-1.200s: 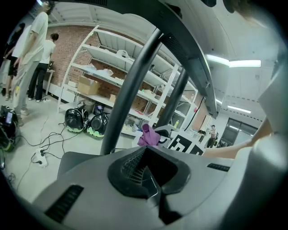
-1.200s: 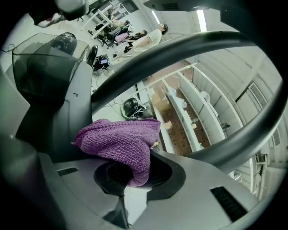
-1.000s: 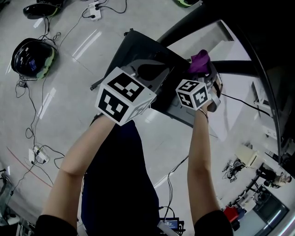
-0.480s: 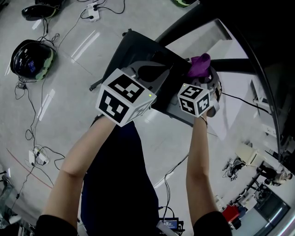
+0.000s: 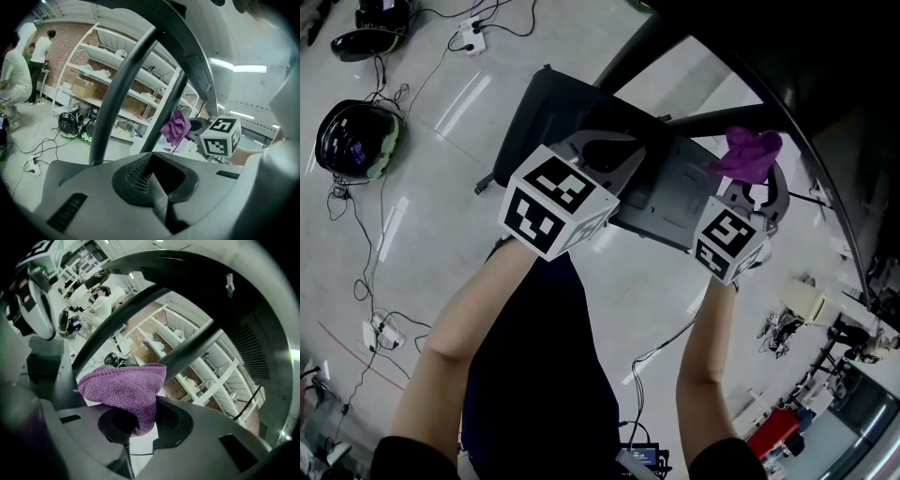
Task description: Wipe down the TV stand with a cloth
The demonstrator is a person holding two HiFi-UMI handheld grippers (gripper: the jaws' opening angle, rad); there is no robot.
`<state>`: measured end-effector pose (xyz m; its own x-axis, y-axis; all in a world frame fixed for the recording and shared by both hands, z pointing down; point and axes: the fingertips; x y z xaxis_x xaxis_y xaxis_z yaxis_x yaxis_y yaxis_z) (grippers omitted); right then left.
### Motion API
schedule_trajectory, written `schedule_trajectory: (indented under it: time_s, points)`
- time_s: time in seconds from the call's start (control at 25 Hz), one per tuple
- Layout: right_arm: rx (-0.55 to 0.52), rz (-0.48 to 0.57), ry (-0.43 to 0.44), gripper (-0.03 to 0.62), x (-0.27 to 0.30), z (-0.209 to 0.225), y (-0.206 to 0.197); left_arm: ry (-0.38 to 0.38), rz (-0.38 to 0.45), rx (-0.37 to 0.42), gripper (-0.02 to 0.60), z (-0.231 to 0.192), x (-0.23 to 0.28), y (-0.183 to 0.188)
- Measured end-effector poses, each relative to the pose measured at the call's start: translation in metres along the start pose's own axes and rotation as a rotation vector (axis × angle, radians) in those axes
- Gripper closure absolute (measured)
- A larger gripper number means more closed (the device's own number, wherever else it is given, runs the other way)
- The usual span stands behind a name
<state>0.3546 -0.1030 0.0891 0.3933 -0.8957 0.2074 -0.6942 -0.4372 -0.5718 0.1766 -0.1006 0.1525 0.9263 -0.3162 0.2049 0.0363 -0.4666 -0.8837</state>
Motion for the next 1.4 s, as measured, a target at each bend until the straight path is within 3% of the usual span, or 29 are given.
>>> schedule_trajectory:
  time_s: [0.32,0.48,0.8,1.4]
  points:
    - [0.039,0.06,-0.22,0.519,-0.011,0.078,0.027,-0.027,0.0,0.011,0.575,0.014,0.009,0.006]
    - [0.063,0.053,-0.271,0.519,-0.004,0.095,0.029,-0.027,0.001,0.014,0.575,0.015,0.01,0.008]
    - [0.079,0.013,-0.264,0.519,0.015,0.074,0.02,-0.007,-0.002,-0.003,0.575,0.011,0.008,0.001]
    - [0.036,-0.115,-0.13,0.519,0.036,-0.002,-0.028,0.019,-0.005,-0.015,0.575,0.001,0.001,-0.008]
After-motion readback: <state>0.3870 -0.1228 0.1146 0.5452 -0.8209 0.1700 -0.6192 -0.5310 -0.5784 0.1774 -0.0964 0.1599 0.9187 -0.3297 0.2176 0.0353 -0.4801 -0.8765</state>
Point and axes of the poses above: the fingertips, and each gripper's own axes: x forward along the fingers, z to its right, y out of its top, and after that the axes turned 5 degrees about z, right-handed
